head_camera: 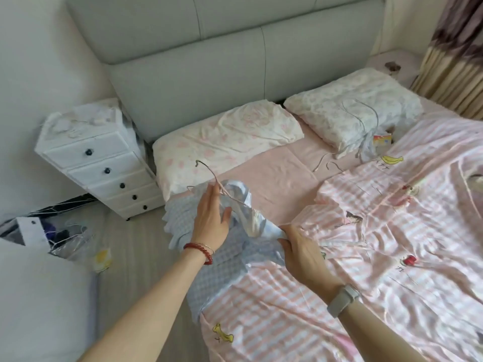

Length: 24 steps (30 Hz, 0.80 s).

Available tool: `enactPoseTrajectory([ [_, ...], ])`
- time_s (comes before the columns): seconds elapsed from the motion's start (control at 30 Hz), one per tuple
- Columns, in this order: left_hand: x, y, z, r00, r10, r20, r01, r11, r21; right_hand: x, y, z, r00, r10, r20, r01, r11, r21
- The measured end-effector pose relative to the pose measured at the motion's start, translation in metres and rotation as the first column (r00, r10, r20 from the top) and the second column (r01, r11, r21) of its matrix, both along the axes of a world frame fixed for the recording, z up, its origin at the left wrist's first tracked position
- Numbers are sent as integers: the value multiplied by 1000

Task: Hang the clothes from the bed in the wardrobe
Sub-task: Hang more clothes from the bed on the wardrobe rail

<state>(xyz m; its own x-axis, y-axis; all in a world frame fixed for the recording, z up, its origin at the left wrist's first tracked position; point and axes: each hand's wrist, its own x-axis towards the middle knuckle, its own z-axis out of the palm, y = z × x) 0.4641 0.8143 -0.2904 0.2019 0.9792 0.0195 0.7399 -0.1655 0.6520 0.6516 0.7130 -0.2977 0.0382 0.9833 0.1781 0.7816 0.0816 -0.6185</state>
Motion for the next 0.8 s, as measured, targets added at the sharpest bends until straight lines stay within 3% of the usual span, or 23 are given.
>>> enactPoseTrajectory([
  [0.1,-55,-27,40,986,141,-93,-113,960,255,-23,-10,34,995,81,59,-86,992,89],
  [0.17,-90,-61,59,962,202,-182,-140,942,305,-38,-22,53,984,119,129,-137,979,148],
  [0.3,-126,-174,60,959,269,-84,-254,954,159,-70,-51,75,953,204,224,-257,936,242],
  [0.47,-133,-325,48,923,351,158,-371,919,131,-101,-116,71,899,350,262,-403,896,187],
  [0.67,-148,-465,49,800,514,309,-551,834,39,-139,-210,65,789,567,235,-597,798,78],
  [0.8,-183,-534,54,662,684,305,-725,688,30,-173,-261,66,662,720,208,-735,678,-8],
])
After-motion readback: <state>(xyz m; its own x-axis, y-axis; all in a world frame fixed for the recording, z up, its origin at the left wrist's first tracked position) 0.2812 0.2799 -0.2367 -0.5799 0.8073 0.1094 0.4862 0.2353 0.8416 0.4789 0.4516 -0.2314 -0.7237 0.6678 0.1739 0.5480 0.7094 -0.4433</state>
